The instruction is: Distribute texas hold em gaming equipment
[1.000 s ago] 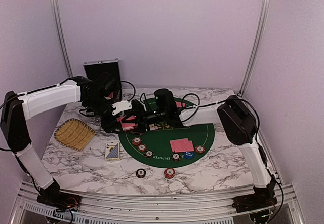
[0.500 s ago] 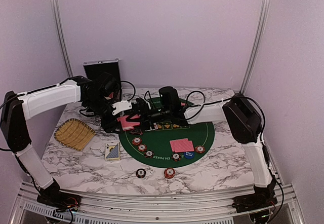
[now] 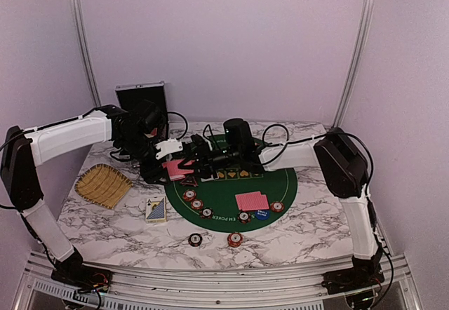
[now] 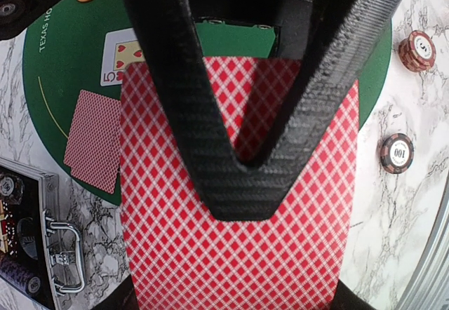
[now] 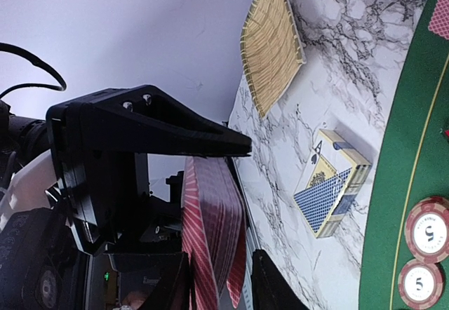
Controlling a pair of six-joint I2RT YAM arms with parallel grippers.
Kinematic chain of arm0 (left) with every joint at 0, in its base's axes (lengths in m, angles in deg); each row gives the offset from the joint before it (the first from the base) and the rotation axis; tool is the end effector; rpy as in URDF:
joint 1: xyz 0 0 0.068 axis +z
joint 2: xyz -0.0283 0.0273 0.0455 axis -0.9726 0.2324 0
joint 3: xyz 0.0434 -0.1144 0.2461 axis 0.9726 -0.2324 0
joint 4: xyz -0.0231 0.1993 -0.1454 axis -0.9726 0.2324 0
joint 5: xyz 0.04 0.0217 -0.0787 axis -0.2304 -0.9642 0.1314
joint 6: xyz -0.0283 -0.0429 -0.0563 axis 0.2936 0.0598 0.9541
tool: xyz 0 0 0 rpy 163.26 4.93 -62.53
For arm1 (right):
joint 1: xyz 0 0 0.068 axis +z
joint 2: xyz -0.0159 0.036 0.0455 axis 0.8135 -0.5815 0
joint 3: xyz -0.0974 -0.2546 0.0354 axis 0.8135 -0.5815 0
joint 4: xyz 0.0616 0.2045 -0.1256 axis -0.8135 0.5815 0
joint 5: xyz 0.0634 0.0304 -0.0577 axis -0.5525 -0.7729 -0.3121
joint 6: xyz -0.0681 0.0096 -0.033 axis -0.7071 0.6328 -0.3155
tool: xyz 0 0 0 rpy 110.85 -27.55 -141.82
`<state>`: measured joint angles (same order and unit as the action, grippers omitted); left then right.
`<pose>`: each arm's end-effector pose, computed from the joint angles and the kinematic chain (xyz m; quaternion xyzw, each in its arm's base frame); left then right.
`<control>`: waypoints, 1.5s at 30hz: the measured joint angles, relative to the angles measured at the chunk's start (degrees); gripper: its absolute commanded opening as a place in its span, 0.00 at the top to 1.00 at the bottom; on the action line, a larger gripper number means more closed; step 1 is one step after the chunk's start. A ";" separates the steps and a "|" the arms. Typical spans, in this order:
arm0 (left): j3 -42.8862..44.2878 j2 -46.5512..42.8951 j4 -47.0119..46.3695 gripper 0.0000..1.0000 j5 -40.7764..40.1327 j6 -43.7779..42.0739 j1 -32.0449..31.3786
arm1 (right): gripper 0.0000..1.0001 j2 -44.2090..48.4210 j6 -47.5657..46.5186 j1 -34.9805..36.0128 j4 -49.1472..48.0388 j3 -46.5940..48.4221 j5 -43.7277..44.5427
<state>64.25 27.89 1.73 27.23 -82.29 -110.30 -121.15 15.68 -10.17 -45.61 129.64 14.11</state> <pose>0.2807 -0.2029 0.2507 0.5965 0.7619 -0.0851 0.2376 0.3274 0.3944 0.1932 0.1528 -0.7488 -0.6450 0.0056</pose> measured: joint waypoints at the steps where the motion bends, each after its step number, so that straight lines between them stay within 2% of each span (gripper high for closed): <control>1: 0.00 0.00 0.00 1.00 0.00 0.00 0.00 | 0.74 0.17 0.04 0.00 -0.11 -0.24 -0.02; 16: 0.00 0.00 0.00 1.00 -0.04 -0.02 0.00 | 0.88 3.34 1.07 -0.70 -2.08 -4.74 -0.11; 27: 0.00 0.00 0.00 1.00 -0.07 -0.02 0.00 | 0.94 4.92 2.19 -1.53 -3.15 -5.53 -0.59; 32: 0.00 0.00 -0.02 1.00 -0.37 0.00 0.00 | 1.00 6.78 0.81 -2.84 -1.51 -7.10 -0.81; 38: 0.00 0.00 -0.02 1.00 -0.66 -0.02 0.00 | 1.00 9.64 -2.67 -4.68 3.37 -7.52 -0.83; 45: 0.00 0.00 -0.02 1.00 -1.03 -0.02 0.00 | 1.00 10.21 -2.58 -4.98 2.67 -8.11 -1.05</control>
<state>64.25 27.89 1.71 26.20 -82.32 -110.30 -110.94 13.10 -15.15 -42.94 121.53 13.07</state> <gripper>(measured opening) 0.663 0.005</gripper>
